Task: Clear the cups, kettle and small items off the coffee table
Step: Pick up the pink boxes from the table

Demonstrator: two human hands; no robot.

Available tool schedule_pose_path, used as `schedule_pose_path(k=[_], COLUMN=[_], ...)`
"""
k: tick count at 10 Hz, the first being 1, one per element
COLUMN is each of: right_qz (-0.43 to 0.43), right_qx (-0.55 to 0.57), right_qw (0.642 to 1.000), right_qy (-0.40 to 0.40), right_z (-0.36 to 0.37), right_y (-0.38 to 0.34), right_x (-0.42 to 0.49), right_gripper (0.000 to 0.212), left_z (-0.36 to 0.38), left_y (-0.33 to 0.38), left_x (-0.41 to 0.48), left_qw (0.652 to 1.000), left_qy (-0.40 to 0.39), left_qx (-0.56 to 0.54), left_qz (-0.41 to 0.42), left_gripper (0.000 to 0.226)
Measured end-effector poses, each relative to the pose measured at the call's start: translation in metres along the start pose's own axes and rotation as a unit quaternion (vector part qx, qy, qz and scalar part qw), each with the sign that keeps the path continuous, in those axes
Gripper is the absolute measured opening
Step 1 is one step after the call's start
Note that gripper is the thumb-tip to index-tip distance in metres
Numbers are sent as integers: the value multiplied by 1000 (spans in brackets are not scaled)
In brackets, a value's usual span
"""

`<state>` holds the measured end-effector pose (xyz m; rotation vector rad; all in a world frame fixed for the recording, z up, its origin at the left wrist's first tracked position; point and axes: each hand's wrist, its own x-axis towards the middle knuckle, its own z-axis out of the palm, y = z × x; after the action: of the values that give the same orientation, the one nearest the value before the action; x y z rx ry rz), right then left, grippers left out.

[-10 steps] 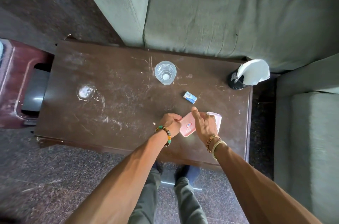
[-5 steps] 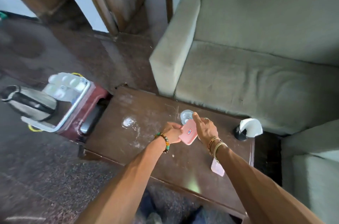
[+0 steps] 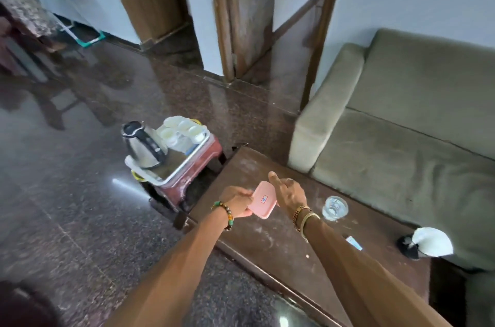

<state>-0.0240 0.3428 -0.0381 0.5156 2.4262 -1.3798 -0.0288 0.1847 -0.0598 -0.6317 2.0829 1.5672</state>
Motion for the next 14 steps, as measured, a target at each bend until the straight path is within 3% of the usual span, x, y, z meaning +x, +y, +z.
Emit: schedule_pose_path(k=[2, 3, 4, 5, 6, 7, 8, 9, 10, 12, 14], right_qz=[-31, -62, -72, -87, -71, -57, -56, -50, -35, 31, 112], right_qx=[-13, -30, -25, -7, 23, 25, 27, 35, 56, 114, 165], right_qw=[999, 997, 995, 992, 990, 991, 992, 991, 994, 993, 980], right_qy=[-36, -42, -67, -93, -119, -119, -107, -120, -87, -24, 7], right_z=[111, 156, 194, 229, 270, 301, 317, 315, 307, 298, 311], right_y=[-80, -125, -162, -189, -199, -206, -217, -239, -258, -264, -257], right_x=[-14, -15, -14, -13, 7, 33, 64, 90, 115, 156, 186], right_gripper=[51, 54, 61, 81, 75, 49, 39, 41, 41, 37, 53], left_z=[-136, -197, -240, -284, -312, -329, -345, -361, -362, -355, -348], left_y=[-19, -18, -20, -30, -46, -51, -33, -2, 24, 50, 75], left_x=[7, -4, 6, 22, 42, 70, 99, 112, 134, 184, 237], left_qw=[1000, 986, 978, 984, 979, 992, 990, 980, 983, 964, 997], left_qy=[-3, 27, 60, 62, 53, 112, 114, 90, 94, 41, -22], left_qx=[-19, 155, 194, 159, 189, 33, 57, 178, 159, 256, 69], left_qz=[-1, 48, 51, 50, 58, -41, -56, -8, -13, 58, -34], left_gripper=[32, 42, 47, 45, 44, 29, 29, 43, 39, 47, 35])
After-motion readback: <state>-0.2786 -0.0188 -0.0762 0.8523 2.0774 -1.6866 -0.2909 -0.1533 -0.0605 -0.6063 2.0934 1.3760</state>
